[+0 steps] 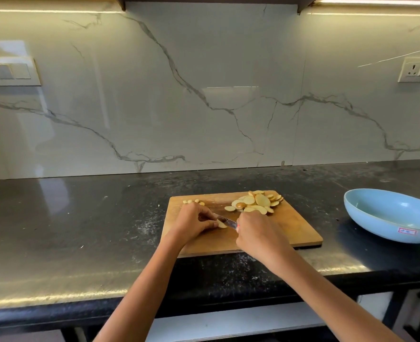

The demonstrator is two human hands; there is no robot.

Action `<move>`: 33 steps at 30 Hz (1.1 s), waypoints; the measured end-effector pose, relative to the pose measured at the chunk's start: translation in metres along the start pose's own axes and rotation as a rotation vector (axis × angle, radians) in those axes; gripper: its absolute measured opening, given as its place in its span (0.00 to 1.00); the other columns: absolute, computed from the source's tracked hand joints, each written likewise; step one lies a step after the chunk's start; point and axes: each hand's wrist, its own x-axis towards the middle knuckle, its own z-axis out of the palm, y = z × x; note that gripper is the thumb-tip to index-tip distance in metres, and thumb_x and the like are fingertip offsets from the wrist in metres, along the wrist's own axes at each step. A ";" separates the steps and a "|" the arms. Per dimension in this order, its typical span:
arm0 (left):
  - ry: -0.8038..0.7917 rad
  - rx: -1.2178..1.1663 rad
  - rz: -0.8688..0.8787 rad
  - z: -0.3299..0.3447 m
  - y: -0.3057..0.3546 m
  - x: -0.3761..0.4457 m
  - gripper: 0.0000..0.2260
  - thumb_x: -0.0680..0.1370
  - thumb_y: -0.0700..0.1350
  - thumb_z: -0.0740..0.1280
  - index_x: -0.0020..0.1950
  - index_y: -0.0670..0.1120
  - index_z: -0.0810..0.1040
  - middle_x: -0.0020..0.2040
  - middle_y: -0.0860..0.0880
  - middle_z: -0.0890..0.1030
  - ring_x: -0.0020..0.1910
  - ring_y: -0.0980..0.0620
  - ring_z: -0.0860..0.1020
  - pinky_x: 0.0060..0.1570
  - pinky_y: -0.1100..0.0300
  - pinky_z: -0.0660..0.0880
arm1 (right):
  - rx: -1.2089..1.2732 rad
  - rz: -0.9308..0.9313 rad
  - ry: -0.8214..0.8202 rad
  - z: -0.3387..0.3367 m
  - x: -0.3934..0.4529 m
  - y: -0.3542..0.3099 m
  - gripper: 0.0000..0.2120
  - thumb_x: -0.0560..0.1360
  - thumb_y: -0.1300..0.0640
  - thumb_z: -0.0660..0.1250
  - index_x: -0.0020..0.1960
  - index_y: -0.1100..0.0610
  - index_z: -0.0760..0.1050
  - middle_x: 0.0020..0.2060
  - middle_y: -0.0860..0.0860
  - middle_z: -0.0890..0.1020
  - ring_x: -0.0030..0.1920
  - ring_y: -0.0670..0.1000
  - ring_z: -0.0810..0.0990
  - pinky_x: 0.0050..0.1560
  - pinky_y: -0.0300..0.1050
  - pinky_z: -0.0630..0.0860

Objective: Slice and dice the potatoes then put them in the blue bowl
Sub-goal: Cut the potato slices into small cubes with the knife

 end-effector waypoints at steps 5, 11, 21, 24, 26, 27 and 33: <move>-0.006 -0.012 -0.013 0.001 -0.002 0.001 0.06 0.69 0.44 0.75 0.45 0.46 0.85 0.45 0.51 0.84 0.45 0.55 0.80 0.48 0.59 0.77 | -0.027 -0.005 -0.002 0.001 -0.001 -0.004 0.07 0.78 0.62 0.59 0.53 0.59 0.75 0.31 0.47 0.68 0.29 0.44 0.68 0.25 0.37 0.60; 0.009 -0.008 -0.032 0.000 0.000 0.001 0.05 0.69 0.43 0.75 0.42 0.44 0.85 0.42 0.48 0.84 0.43 0.52 0.80 0.47 0.55 0.77 | -0.063 -0.026 0.022 0.000 -0.004 -0.006 0.08 0.78 0.62 0.59 0.55 0.58 0.75 0.35 0.49 0.70 0.30 0.45 0.67 0.25 0.37 0.60; 0.009 -0.013 -0.055 -0.001 0.003 -0.001 0.06 0.69 0.43 0.75 0.44 0.43 0.84 0.41 0.48 0.83 0.40 0.55 0.76 0.39 0.66 0.73 | -0.108 -0.043 0.050 0.007 -0.007 -0.012 0.09 0.79 0.61 0.59 0.57 0.58 0.74 0.42 0.52 0.77 0.37 0.48 0.73 0.28 0.37 0.63; 0.007 -0.012 -0.062 -0.002 0.004 -0.001 0.06 0.69 0.43 0.75 0.44 0.43 0.84 0.42 0.47 0.83 0.41 0.54 0.77 0.42 0.63 0.74 | -0.189 -0.108 0.070 0.016 -0.007 -0.019 0.10 0.80 0.62 0.57 0.58 0.58 0.73 0.48 0.53 0.79 0.44 0.50 0.78 0.35 0.40 0.69; 0.011 -0.014 -0.065 -0.002 0.005 -0.001 0.06 0.69 0.42 0.74 0.44 0.43 0.84 0.42 0.46 0.84 0.42 0.54 0.77 0.41 0.66 0.73 | -0.228 -0.169 0.091 0.023 -0.006 -0.024 0.11 0.80 0.63 0.57 0.59 0.59 0.73 0.50 0.54 0.78 0.46 0.51 0.79 0.37 0.41 0.69; 0.015 -0.013 -0.064 -0.002 0.005 -0.002 0.06 0.70 0.42 0.74 0.44 0.42 0.84 0.43 0.46 0.84 0.42 0.54 0.77 0.40 0.68 0.72 | -0.228 -0.187 0.088 0.025 -0.006 -0.025 0.11 0.80 0.64 0.57 0.60 0.60 0.73 0.50 0.54 0.78 0.47 0.51 0.79 0.38 0.41 0.69; 0.016 -0.003 -0.049 -0.002 0.005 -0.003 0.05 0.69 0.42 0.75 0.43 0.43 0.85 0.41 0.48 0.84 0.37 0.59 0.75 0.35 0.73 0.69 | -0.171 -0.199 0.023 0.010 -0.026 -0.010 0.10 0.80 0.65 0.56 0.58 0.60 0.72 0.51 0.55 0.77 0.47 0.52 0.77 0.40 0.41 0.68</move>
